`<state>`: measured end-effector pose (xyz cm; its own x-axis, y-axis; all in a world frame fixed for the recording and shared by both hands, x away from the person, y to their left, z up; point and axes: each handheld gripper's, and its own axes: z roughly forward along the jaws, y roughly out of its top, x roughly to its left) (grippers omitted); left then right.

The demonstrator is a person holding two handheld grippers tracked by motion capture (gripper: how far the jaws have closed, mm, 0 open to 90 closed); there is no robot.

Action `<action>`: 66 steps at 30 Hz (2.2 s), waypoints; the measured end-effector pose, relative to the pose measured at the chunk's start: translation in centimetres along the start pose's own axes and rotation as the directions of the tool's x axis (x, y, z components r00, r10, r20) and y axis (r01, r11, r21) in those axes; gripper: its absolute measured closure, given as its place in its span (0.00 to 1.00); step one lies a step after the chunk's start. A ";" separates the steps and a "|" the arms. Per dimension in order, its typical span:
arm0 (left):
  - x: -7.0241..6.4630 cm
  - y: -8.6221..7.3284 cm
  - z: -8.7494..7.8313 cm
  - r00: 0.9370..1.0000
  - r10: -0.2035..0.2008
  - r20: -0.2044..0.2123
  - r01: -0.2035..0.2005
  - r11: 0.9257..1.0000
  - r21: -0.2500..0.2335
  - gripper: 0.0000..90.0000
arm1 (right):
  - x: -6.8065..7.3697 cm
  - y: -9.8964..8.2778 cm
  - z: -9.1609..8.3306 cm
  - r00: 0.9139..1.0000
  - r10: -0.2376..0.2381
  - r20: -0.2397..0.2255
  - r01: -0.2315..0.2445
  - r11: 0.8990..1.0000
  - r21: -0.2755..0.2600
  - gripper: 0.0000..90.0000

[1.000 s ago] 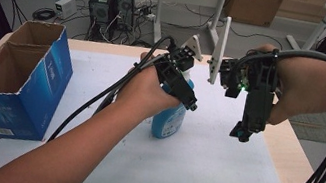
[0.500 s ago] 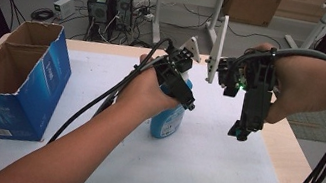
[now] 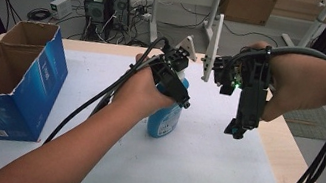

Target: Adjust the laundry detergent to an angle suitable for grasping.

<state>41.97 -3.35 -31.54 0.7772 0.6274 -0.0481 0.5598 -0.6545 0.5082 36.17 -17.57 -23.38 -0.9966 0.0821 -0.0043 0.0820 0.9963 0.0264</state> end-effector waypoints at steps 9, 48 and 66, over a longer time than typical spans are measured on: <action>-0.1 -0.1 0.5 1.000 0.015 -0.001 -0.015 1.000 0.014 0.44 | -0.1 0.0 0.0 1.000 -0.001 0.000 0.001 1.000 0.002 0.02; 2.8 -1.5 -10.3 0.962 0.252 0.102 -0.257 0.965 0.046 0.49 | 0.2 2.3 -0.3 1.000 -0.027 0.004 0.027 1.000 0.010 0.02; 3.3 -5.6 -9.4 0.861 0.432 0.270 -0.452 0.892 0.016 0.49 | 0.6 2.6 -0.3 0.999 -0.045 0.004 0.045 0.999 0.019 0.02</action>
<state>38.71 6.36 -26.49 0.9882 0.1436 -0.0539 0.1522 -0.8743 0.4608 35.79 -14.93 -23.07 -0.9993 0.0374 -0.0098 0.0373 0.9993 0.0071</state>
